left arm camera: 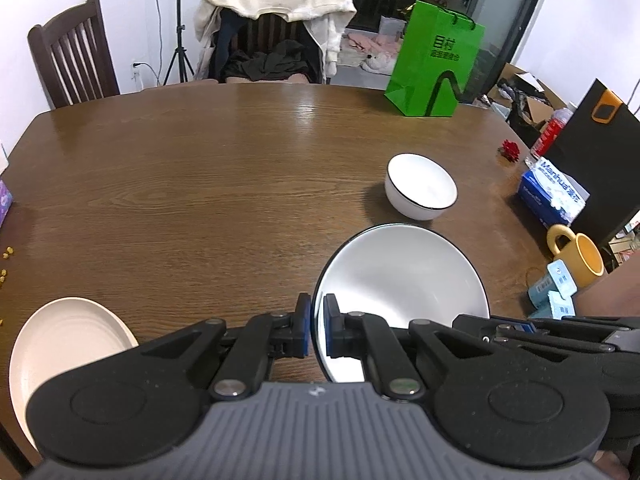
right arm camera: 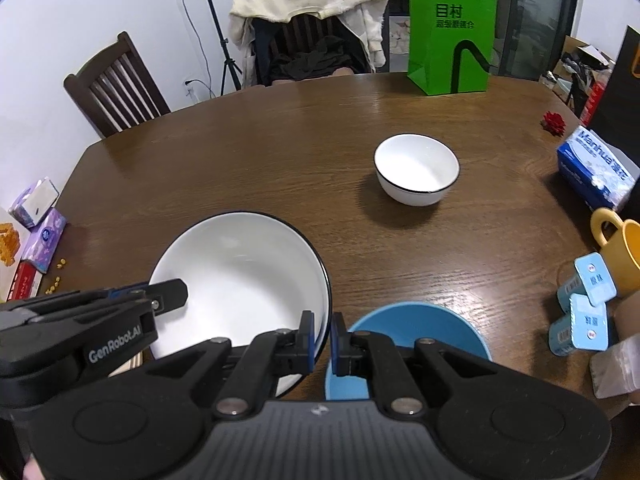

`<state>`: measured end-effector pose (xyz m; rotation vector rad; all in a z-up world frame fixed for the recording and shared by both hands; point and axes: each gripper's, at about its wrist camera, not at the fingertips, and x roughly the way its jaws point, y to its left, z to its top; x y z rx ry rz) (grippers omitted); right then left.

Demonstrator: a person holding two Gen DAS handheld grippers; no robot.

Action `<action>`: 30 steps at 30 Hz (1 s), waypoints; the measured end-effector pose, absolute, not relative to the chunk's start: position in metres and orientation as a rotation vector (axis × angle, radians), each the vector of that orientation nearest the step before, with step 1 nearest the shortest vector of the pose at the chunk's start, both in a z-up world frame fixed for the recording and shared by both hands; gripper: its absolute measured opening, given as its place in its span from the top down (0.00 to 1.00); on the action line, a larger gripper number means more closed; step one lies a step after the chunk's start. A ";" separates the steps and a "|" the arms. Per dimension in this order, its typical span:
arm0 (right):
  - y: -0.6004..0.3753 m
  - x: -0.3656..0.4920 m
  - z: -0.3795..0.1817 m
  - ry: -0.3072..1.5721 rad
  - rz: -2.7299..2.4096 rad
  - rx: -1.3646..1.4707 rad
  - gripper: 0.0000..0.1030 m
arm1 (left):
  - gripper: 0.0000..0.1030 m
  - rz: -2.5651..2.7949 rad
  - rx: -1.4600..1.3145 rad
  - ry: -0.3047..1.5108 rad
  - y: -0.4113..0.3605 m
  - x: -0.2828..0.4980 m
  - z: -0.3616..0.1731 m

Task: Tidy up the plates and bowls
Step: 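Lower the held white bowl into the blue bowl with both tools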

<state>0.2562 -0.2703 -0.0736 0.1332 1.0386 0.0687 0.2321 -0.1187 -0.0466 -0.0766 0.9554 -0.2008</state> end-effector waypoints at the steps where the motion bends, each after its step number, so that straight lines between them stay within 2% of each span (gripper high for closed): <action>1: -0.272 0.255 -0.073 1.038 0.064 0.135 0.93 | 0.93 -0.205 -0.075 0.955 -0.121 0.231 -0.046; 30: -0.332 0.231 -0.095 1.065 -0.072 0.197 0.93 | 0.93 -0.351 -0.008 1.005 -0.184 0.226 -0.070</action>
